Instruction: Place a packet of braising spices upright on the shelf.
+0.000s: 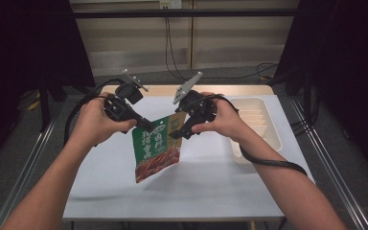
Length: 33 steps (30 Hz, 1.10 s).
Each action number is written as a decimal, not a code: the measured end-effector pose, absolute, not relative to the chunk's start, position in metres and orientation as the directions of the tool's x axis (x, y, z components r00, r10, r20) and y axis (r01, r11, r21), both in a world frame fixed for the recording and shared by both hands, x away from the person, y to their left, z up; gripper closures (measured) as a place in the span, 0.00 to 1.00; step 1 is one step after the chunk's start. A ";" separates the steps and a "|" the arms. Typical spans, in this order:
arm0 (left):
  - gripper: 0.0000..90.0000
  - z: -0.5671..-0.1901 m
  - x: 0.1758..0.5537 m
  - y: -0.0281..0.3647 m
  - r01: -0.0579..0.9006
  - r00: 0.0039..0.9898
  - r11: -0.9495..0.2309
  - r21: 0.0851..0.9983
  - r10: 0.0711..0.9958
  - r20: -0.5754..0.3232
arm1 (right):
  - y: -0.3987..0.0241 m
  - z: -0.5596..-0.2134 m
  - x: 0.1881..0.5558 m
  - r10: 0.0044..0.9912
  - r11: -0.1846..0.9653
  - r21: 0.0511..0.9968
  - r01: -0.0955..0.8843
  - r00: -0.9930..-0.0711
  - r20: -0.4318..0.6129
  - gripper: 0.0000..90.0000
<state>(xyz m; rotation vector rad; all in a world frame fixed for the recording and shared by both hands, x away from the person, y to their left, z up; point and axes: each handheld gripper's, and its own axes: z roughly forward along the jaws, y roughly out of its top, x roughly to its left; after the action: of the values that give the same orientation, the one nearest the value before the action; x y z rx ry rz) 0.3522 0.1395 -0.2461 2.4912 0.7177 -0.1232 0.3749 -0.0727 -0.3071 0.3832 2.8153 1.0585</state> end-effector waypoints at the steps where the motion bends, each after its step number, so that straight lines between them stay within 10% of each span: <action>1: 1.00 -0.246 0.353 0.139 0.508 0.859 -0.720 0.473 0.460 -0.224 | -0.071 -0.306 0.375 0.266 0.730 0.657 0.188 -0.964 -0.020 0.14; 13: 1.00 -0.244 0.357 0.132 0.497 0.865 -0.717 0.488 0.452 -0.218 | -0.058 -0.296 0.371 0.197 0.780 0.611 0.135 -0.980 -0.034 0.36; 26: 1.00 -0.244 0.359 0.129 0.491 0.869 -0.717 0.494 0.439 -0.227 | -0.057 -0.289 0.369 0.189 0.848 0.499 0.176 -0.982 0.026 0.89; 33: 1.00 -0.246 0.357 0.129 0.494 0.867 -0.696 0.521 0.438 -0.237 | -0.054 -0.284 0.368 0.216 0.881 0.417 0.225 -0.974 0.071 1.00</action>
<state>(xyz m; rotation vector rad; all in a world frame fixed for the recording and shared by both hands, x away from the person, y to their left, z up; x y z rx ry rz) 0.3574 0.1288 -0.2464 2.4459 0.6732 -0.1254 0.3679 -0.0535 -0.2844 0.3599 3.0680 0.6843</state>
